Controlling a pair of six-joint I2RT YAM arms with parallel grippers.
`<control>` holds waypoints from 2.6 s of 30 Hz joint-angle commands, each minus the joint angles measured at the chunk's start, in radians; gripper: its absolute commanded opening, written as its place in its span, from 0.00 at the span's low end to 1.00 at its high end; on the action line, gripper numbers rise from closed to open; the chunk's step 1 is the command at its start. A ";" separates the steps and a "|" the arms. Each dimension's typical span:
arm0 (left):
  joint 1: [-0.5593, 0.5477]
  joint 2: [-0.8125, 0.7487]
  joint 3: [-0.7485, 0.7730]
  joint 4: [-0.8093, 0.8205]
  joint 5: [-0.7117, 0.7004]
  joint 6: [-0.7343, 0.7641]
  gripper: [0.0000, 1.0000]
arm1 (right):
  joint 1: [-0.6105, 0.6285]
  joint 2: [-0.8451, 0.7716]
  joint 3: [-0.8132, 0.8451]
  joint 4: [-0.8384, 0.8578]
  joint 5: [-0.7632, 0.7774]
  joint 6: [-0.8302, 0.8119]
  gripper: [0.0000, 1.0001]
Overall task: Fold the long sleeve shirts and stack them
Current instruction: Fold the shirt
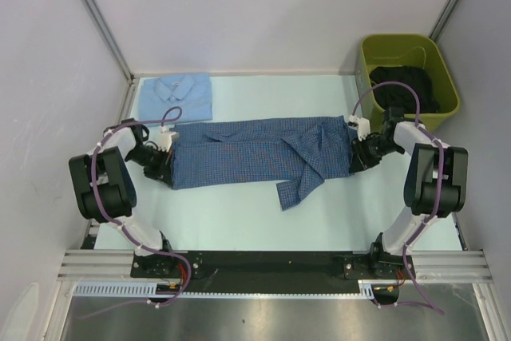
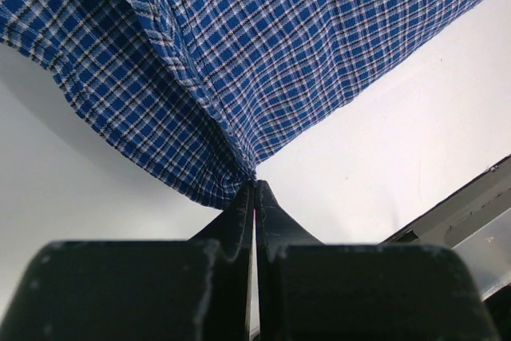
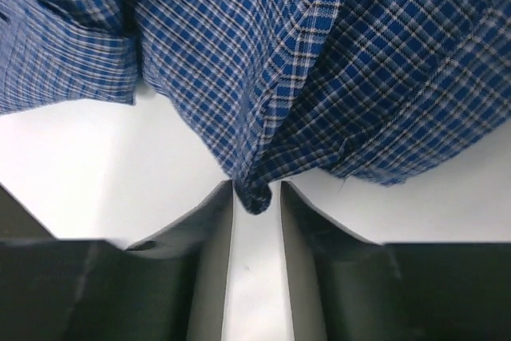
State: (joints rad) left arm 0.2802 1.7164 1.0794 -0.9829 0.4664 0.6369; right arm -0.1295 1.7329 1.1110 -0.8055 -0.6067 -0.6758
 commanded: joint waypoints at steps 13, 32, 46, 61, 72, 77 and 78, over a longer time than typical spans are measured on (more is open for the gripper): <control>0.020 -0.047 0.106 -0.132 -0.066 0.079 0.00 | 0.007 -0.049 0.118 -0.208 0.150 -0.001 0.00; -0.041 -0.331 0.085 -0.100 0.204 0.205 0.96 | 0.094 -0.217 0.053 -0.167 0.079 -0.010 0.55; -0.177 -0.523 0.044 0.041 0.353 0.075 1.00 | 0.300 -0.098 -0.117 0.164 0.090 0.217 0.50; -0.179 -0.526 0.019 0.050 0.367 0.072 0.99 | 0.350 -0.139 0.029 0.016 0.163 0.205 0.54; -0.177 -0.532 -0.012 0.115 0.403 0.000 0.99 | 0.386 -0.111 -0.034 0.088 0.148 0.285 0.20; -0.180 -0.552 -0.026 0.115 0.388 0.010 0.99 | 0.430 -0.177 0.079 -0.009 0.185 0.271 0.00; -0.185 -0.551 -0.026 0.116 0.379 0.010 1.00 | 0.450 -0.171 0.131 -0.018 0.200 0.268 0.00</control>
State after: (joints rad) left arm 0.1074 1.2018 1.0618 -0.8936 0.8158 0.6537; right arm 0.2695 1.6226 1.0966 -0.7822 -0.4446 -0.4114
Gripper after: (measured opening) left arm 0.994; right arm 0.009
